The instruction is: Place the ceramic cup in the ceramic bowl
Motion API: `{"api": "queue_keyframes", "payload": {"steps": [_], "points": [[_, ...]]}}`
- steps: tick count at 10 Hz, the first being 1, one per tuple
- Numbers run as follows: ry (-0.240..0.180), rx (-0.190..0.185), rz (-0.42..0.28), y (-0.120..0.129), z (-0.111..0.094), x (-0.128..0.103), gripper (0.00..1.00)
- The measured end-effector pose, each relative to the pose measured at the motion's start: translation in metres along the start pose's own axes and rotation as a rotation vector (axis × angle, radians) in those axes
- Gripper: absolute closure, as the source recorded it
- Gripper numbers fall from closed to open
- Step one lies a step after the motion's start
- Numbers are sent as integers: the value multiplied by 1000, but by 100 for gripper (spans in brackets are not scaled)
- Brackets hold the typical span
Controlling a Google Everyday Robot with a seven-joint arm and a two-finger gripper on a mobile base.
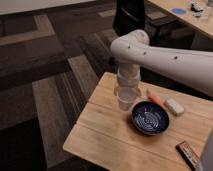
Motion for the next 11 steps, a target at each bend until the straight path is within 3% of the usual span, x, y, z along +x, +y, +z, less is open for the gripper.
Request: {"api": "queue_keyframes", "payload": {"steps": [3,4,8,9,11], "points": [[20,35,136,-72,9,23,100],[19,38,144,-82,12,21,100],[15,39,129,-96,27,-2,100],[21,54,125,-102,31,-5,100],[27,58,108,-100,47,-10,100]]}}
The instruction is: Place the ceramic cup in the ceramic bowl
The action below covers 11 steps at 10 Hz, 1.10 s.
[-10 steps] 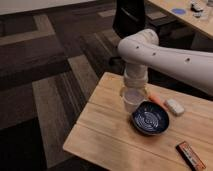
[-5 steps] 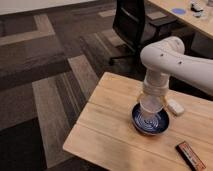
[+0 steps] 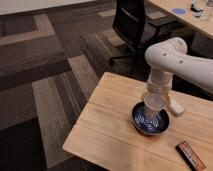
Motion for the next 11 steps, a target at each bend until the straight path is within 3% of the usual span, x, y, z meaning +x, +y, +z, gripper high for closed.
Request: {"api": "queue_keyframes", "payload": {"steps": [4,9,10,11], "points": [[-10,-19,-4,7,30,-2,100],[15,-25,-2,6,46,6,99],[14,-27,-2,7,47,5,86],[14,-27,-2,7,47,5,66]]}}
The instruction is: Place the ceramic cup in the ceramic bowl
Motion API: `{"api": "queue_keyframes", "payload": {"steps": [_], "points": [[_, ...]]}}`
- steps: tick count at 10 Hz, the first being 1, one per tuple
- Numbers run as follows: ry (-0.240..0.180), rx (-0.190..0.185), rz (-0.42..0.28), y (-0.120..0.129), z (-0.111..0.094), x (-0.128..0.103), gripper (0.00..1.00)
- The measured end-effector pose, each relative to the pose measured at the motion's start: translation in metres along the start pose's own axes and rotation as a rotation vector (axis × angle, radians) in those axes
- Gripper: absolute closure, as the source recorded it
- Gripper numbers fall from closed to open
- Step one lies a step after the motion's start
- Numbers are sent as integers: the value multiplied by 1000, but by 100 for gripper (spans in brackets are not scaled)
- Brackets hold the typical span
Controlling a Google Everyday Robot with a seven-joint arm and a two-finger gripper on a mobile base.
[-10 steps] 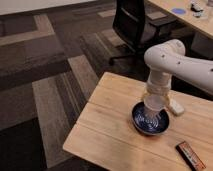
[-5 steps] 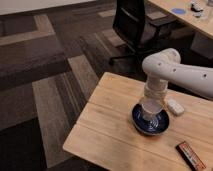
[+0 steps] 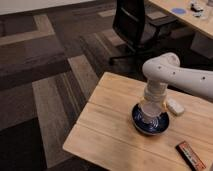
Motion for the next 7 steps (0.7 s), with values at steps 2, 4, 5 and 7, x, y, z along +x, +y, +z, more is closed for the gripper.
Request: {"api": "queue_keyframes", "payload": {"steps": [2,4,5,7], "points": [[1,1,0,0,0,0,34],[2,2,0,-1,0,1,25],[2,2,0,-1,0,1,26],[2,2,0,-1,0,1,26]]}}
